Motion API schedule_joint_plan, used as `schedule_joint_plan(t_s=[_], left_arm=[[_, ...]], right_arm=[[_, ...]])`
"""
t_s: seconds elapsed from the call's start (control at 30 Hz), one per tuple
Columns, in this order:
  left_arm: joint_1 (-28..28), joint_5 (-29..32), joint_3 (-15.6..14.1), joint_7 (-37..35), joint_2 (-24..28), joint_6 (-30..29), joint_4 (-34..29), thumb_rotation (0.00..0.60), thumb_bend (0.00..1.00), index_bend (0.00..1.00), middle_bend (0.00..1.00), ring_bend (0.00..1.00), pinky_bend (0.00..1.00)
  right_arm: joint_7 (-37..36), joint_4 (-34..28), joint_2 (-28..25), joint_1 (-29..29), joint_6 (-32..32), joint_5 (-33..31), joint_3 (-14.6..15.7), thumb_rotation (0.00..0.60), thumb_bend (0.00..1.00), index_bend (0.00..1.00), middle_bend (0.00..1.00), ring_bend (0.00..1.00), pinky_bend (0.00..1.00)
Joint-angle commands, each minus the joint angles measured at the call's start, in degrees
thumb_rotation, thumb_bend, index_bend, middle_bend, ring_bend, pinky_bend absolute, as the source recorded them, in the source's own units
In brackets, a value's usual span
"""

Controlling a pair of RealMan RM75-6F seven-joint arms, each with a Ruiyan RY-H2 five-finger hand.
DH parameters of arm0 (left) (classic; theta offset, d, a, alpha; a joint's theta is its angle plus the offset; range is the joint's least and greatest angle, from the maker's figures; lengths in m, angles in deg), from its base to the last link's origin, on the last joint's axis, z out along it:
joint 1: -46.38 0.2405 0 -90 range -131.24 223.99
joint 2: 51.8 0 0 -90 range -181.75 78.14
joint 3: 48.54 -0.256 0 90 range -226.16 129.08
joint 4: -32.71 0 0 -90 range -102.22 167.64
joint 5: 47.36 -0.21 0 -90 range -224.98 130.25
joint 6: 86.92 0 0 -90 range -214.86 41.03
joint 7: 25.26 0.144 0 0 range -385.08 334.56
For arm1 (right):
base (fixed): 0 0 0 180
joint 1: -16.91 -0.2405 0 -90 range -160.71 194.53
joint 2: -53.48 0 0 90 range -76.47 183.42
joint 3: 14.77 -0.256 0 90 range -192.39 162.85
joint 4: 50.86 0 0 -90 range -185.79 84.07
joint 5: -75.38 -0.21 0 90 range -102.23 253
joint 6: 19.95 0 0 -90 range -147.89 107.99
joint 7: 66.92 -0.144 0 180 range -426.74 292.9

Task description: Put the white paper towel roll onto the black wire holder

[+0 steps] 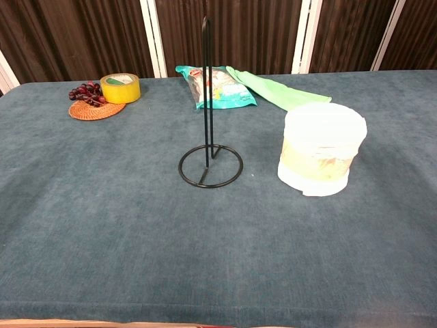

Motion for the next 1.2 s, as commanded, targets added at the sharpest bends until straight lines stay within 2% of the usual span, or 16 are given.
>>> schedule_joint_plan(t_s=[0.03,0.23,0.33,0.4,0.67,0.87,1.07,1.2], left_arm=[[-0.2,0.2,0.1,-0.3,0.0,0.3,0.4,0.6,0.5,0.0,0.0,0.0,0.05],[-0.5,0.3,0.2,-0.5,-0.3,0.9,0.4,0.6,0.5,0.0,0.0,0.0,0.05],[-0.4,0.6,0.4,-0.5,-0.3,0.7,0.4,0.6,0.5,0.0,0.0,0.0,0.05],[-0.3,0.7,0.4,-0.7,-0.2,0.6,0.4,0.6,0.5,0.0,0.0,0.0,0.05],[0.8,0.0,-0.1,-2.2,1.2,-0.9,0.1,0.6,0.5,0.0,0.0,0.0,0.05],[0.6,0.0,-0.1,-2.5,1.2,-0.5,0.5,0.6,0.5,0.0,0.0,0.0,0.05],[1.0,-0.2,-0.3,-2.6,1.5,-0.8,0.2,0.6,0.5,0.0,0.0,0.0,0.05],[1.0,-0.6,-0.4,-2.4,1.3,-0.9,0.4,0.6,0.5,0.0,0.0,0.0,0.05]], right_arm=[[-0.2,0.1,0.0,0.0,0.1,0.2,0.0,0.6,0.11,0.0,0.0,0.0,0.0],[-2.4,2.0,1.1,-1.5,-1.1,1.1,-0.5,0.6,0.11,0.0,0.0,0.0,0.0],[-3.4,1.7,1.2,-4.1,-5.0,0.7,-1.1,0.6,0.11,0.0,0.0,0.0,0.0],[-3.2,0.7,1.1,-7.1,-8.9,-0.5,-2.7,0.6,0.11,0.0,0.0,0.0,0.0],[2.2,-2.1,4.4,-17.8,-23.7,-9.1,-7.4,0.6,0.11,0.0,0.0,0.0,0.0],[4.0,-1.6,6.9,-21.5,-27.7,-15.4,-9.2,0.6,0.08,0.0,0.0,0.0,0.0],[4.4,-1.3,7.6,-25.0,-32.9,-21.0,-9.8,0.6,0.07,0.0,0.0,0.0,0.0],[4.7,-1.1,8.3,-26.4,-33.6,-23.9,-10.2,0.6,0.07,0.0,0.0,0.0,0.0]])
